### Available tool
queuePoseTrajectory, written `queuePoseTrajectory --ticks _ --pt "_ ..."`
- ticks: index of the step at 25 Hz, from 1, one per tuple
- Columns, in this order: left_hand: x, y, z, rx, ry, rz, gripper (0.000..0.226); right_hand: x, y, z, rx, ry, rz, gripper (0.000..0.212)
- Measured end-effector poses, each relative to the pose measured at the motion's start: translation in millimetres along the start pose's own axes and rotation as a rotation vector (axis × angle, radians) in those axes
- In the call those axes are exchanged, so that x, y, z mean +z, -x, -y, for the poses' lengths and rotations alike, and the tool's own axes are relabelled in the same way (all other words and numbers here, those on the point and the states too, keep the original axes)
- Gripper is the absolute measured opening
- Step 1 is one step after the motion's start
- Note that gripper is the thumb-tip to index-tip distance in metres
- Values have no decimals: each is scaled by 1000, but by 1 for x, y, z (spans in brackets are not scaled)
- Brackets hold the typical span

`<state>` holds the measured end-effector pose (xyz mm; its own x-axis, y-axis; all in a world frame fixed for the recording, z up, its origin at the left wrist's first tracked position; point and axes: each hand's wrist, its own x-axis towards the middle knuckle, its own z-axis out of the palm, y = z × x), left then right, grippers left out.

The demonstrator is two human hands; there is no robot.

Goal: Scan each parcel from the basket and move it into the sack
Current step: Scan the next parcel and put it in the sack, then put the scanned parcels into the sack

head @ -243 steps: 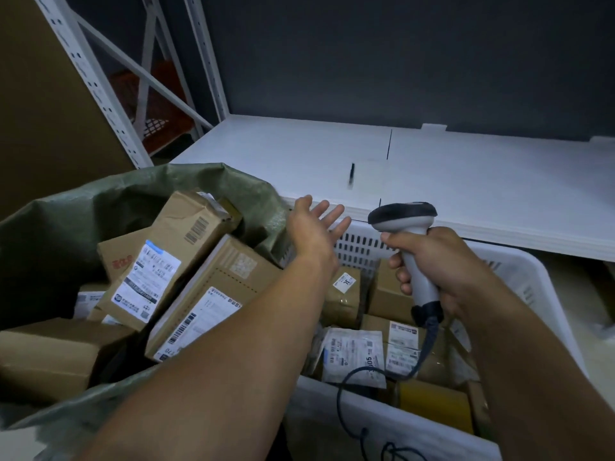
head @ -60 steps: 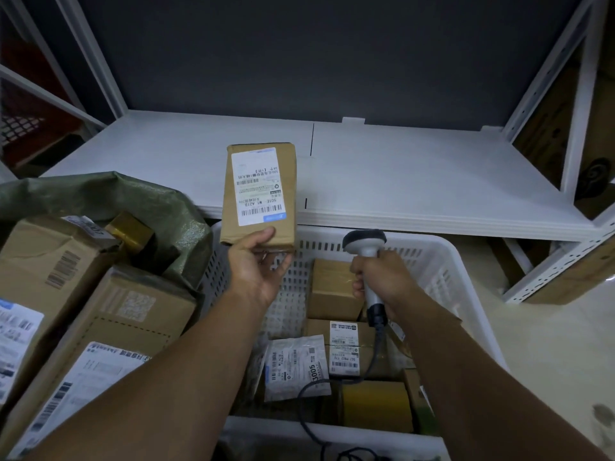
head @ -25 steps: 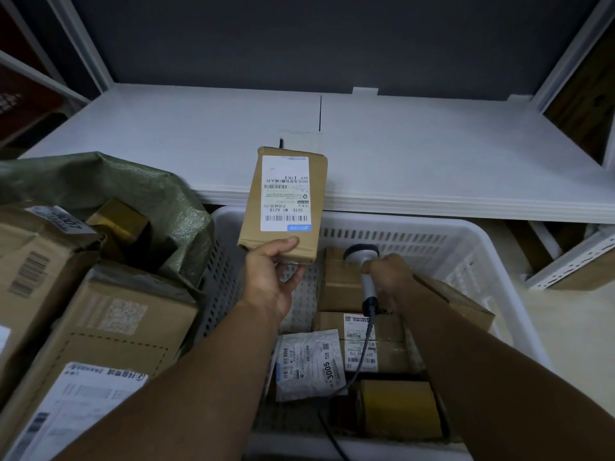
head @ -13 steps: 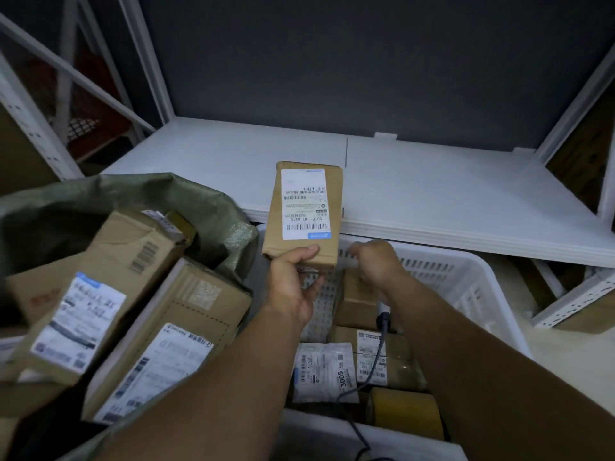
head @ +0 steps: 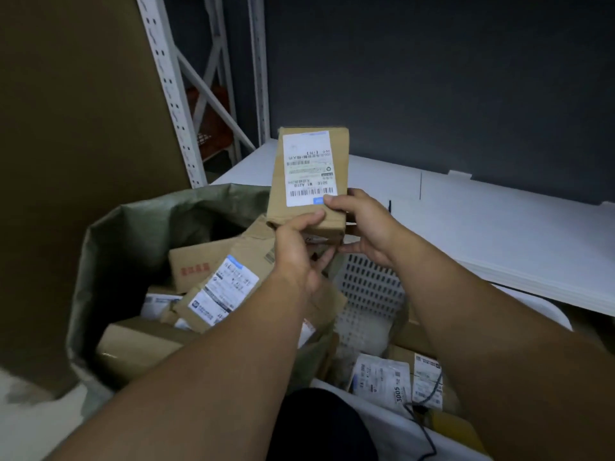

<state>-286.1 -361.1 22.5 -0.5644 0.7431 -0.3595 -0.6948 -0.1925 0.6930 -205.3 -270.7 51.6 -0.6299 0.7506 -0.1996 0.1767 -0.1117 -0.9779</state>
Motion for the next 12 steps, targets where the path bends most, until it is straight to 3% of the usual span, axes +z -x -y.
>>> queuePoseTrajectory --ticks 4,7,12 --pt "-44 5 -47 88 110 -102 35 72 -5 20 11 23 66 39" --pt "-86 -7 -78 201 160 -303 30 126 -6 24 64 38 112 24" --pt "-159 -39 -115 307 30 -629 47 199 -21 3 115 33 160 37"
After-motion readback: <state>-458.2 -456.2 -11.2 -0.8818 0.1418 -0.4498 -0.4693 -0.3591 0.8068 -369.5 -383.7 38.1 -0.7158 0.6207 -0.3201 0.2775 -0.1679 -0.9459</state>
